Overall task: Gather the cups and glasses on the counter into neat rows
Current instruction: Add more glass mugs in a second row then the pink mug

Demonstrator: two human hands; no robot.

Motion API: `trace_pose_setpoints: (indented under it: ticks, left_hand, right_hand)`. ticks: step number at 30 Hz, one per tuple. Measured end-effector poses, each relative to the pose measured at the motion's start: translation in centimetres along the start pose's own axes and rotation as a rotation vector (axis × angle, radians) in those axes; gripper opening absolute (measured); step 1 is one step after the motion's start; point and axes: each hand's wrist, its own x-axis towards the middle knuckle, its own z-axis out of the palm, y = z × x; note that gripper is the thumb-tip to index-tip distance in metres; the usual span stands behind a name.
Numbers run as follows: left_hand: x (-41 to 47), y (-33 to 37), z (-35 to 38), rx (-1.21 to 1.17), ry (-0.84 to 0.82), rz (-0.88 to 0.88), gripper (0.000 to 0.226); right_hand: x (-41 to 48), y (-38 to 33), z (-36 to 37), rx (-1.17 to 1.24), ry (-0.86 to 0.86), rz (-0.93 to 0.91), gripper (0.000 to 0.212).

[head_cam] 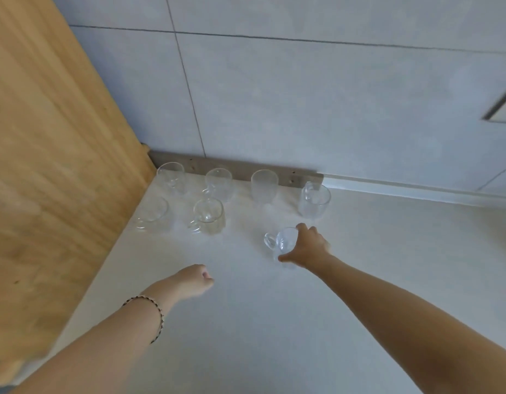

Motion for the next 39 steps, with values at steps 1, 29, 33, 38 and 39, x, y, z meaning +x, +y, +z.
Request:
trace_pose_setpoints:
  ticks: [1, 29, 33, 38, 39]
  left_hand:
    - [0.2, -0.7, -0.6, -0.006, 0.003, 0.006, 0.030]
    - [2.2, 19.1, 8.0, 0.279, -0.182, 0.336, 0.016]
    - [1.0, 27.8, 13.5, 0.290, -0.166, 0.405, 0.008]
    - [-0.7, 38.2, 21.6, 0.312, -0.205, 0.460, 0.010]
    - [-1.0, 40.0, 23.1, 0.317, -0.216, 0.472, 0.009]
  right_hand:
    - [0.8, -1.6, 0.4, 0.019, 0.009, 0.015, 0.086]
    - [-6.6, 23.2, -3.0, 0.062, -0.213, 0.264, 0.058]
    - [-10.5, 34.8, -5.6, 0.079, -0.182, 0.384, 0.056]
    - [-15.1, 48.1, -9.4, 0.082, -0.111, 0.475, 0.055]
    - [-15.8, 50.5, -10.4, 0.078, -0.085, 0.488, 0.054]
